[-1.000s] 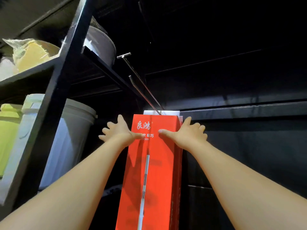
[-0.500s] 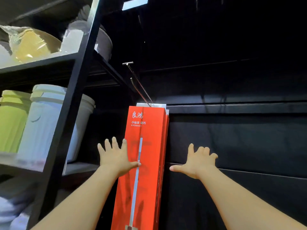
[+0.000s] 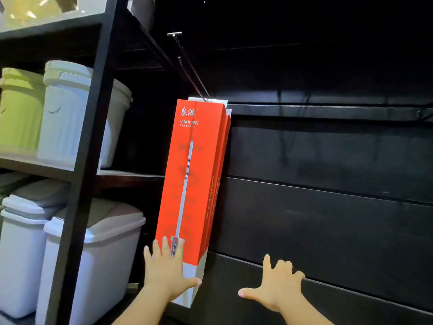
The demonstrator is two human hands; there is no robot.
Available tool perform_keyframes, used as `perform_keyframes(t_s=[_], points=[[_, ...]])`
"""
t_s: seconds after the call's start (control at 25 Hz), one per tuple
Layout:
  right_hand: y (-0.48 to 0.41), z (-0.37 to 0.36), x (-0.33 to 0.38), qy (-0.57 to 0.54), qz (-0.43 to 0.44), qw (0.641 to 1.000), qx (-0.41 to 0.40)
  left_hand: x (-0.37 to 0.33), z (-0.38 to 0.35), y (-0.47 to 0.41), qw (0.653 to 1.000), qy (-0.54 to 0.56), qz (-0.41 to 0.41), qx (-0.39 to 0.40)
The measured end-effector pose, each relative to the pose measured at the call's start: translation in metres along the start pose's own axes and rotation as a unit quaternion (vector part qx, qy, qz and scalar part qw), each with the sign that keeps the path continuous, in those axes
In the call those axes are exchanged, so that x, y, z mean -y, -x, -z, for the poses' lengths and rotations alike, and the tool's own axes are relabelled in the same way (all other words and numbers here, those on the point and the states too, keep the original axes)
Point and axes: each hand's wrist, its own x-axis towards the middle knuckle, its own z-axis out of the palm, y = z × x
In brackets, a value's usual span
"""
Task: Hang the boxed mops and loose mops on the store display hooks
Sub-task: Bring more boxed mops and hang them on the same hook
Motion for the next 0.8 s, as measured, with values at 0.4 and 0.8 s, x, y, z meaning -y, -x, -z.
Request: perform_keyframes(t_s=[0.4, 0.8], points=[[0.045, -0.131, -0.082, 0.004, 0.039, 0.994, 0.105, -0.062, -0.109, 0.094, 0.995, 0.006, 0.019, 0.102], [0.156, -0.315, -0.17, -0.058, 0.083, 0.966, 0.239, -0.133, -0.265, 0.294, 0.956, 0.06, 0.08, 0.277]])
